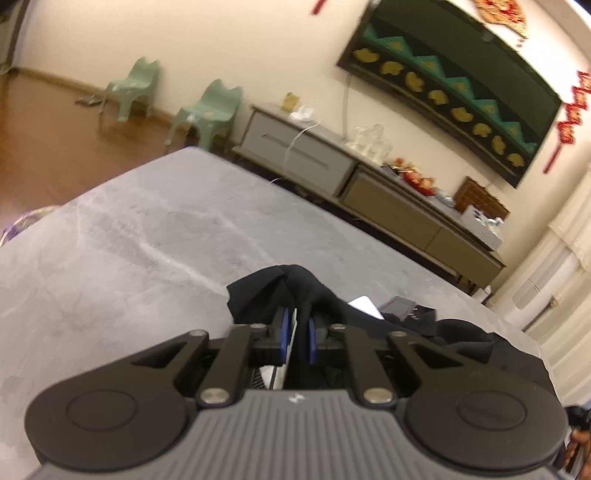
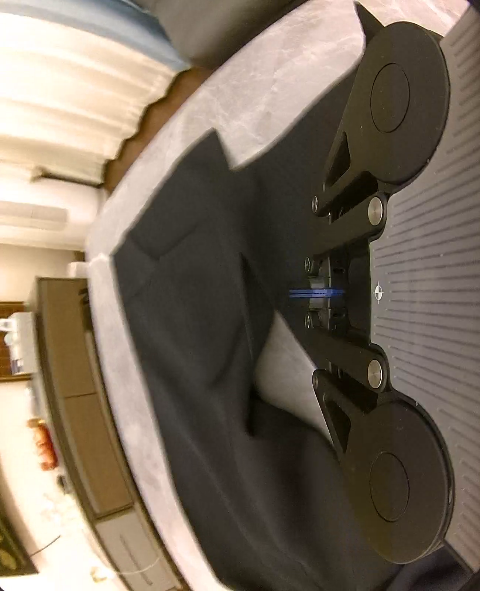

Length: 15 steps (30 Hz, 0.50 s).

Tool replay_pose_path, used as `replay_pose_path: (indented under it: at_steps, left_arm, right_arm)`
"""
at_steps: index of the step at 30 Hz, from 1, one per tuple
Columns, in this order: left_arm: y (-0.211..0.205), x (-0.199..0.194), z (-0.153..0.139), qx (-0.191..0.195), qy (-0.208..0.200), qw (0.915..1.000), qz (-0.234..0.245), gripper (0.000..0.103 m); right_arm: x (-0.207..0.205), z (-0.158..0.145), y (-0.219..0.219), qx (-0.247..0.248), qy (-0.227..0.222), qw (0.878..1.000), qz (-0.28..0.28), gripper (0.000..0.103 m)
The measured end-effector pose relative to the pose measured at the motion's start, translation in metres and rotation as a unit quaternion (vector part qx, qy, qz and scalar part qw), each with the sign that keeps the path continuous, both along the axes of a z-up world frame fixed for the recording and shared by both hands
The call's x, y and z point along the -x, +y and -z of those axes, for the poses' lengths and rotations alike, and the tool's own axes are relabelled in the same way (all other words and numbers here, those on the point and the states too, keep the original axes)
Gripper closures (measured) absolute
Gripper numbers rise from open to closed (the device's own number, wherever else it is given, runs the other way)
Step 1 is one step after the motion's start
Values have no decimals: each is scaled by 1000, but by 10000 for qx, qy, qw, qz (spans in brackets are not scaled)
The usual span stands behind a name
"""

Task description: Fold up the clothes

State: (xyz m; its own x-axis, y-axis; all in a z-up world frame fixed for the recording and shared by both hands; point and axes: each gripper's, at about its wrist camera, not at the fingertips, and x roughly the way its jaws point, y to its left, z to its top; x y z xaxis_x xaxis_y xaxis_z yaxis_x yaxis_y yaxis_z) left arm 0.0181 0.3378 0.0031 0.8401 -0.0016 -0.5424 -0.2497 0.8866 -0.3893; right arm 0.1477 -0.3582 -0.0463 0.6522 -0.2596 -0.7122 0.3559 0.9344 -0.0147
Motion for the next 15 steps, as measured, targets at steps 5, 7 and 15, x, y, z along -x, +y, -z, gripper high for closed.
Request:
replay_pose_path:
  at_steps: [5,7,15]
  left_arm:
    - [-5,30,-33,88,-926,9953,278,96]
    - [-9,50,-44,289,-1159,9919,422,96]
    - [-88,115,-24,-1133,268,9843,1329,89]
  right_arm:
    - [47,-87,-26,41,-1254,9921,-9,103]
    - [74,-118,-45,33,-1533,9882,35,103]
    - [99,-77,-56,-489,-578,9942,-764,52]
